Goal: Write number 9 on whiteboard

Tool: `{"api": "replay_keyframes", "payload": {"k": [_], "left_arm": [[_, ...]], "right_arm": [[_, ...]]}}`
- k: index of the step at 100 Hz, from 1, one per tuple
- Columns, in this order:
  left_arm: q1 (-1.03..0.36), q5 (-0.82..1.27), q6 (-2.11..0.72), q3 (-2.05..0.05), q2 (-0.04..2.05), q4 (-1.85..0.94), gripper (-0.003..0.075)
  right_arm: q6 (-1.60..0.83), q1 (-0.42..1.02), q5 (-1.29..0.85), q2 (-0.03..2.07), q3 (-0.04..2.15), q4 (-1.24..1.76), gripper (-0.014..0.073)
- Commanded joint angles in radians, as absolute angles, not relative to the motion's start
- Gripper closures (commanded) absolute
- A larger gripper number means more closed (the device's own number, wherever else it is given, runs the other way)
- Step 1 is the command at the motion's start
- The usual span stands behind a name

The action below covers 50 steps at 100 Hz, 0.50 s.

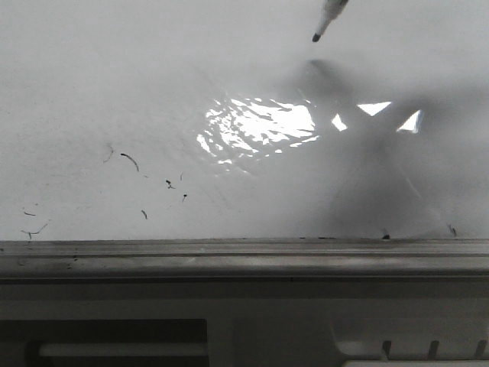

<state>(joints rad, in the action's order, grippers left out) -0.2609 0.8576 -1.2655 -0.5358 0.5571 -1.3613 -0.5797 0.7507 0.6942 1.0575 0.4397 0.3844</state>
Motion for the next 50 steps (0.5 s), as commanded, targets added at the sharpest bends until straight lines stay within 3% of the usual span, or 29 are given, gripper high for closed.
{"api": "replay_keyframes", "payload": {"k": [1, 50], "left_arm": [[-0.256, 0.841, -1.257, -0.562, 0.56, -1.428, 0.0709], [-0.256, 0.855, -1.257, -0.562, 0.56, -1.428, 0.0709]], "right_arm": [[-0.586, 0.744, 0.786, 1.086, 0.472, 0.385, 0.064], [-0.651, 0.719, 0.501, 1.081, 0.476, 0.392, 0.0641]]}}
